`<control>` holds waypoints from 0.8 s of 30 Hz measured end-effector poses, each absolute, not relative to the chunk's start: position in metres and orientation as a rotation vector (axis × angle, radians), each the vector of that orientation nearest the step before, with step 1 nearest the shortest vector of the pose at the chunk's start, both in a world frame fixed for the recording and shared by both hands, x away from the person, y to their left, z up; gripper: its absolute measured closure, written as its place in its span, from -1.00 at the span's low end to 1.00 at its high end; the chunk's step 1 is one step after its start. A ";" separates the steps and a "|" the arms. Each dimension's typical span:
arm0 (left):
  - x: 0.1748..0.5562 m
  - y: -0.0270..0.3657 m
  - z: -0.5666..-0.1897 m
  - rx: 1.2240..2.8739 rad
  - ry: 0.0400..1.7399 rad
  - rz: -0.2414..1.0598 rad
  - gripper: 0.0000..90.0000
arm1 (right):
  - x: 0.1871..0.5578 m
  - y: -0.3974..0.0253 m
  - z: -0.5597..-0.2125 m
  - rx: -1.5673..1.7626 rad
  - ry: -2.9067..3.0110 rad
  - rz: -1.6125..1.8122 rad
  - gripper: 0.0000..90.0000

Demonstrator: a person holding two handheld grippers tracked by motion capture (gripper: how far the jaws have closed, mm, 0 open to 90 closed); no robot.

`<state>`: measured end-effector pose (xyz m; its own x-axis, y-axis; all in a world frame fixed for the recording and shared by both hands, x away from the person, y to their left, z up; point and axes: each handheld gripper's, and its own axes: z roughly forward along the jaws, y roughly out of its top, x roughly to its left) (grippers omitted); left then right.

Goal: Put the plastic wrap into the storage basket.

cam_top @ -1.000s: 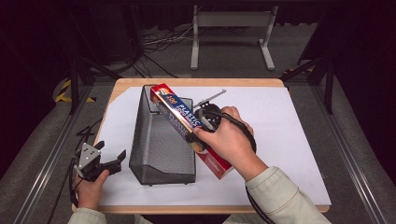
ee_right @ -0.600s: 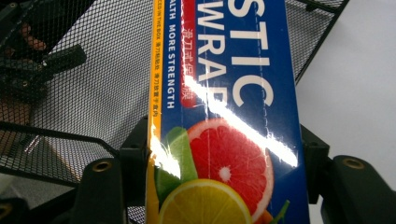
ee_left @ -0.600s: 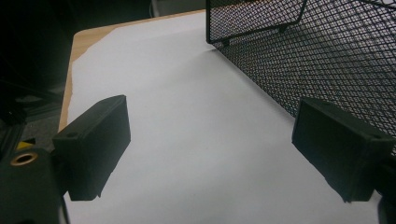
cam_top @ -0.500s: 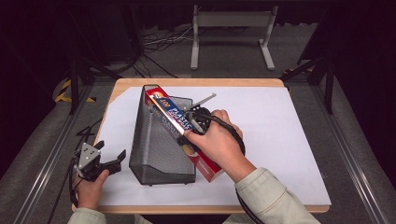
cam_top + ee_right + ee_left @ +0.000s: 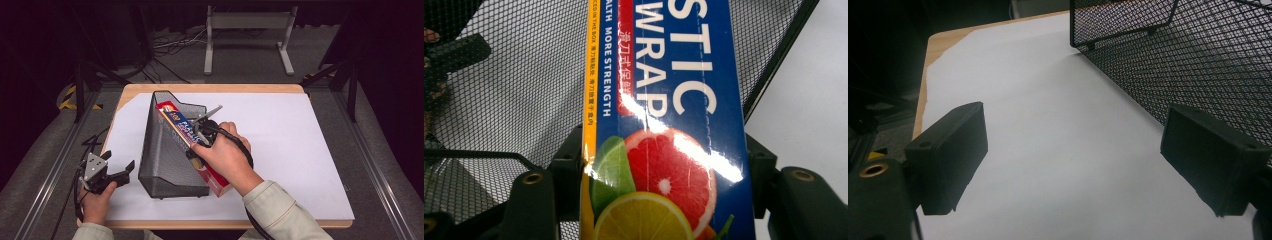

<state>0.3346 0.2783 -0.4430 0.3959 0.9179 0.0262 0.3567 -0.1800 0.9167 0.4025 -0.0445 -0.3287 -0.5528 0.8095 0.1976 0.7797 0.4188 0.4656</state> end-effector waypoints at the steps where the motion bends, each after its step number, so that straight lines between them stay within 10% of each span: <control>1: 0.335 0.278 -0.443 1.736 1.120 0.767 -0.73 | 0.403 -0.044 -0.330 1.459 2.598 0.793 -0.11; 24: 0.335 0.279 -0.443 1.738 1.124 0.768 -0.73 | 0.413 -0.032 -0.350 1.497 2.630 0.644 -0.12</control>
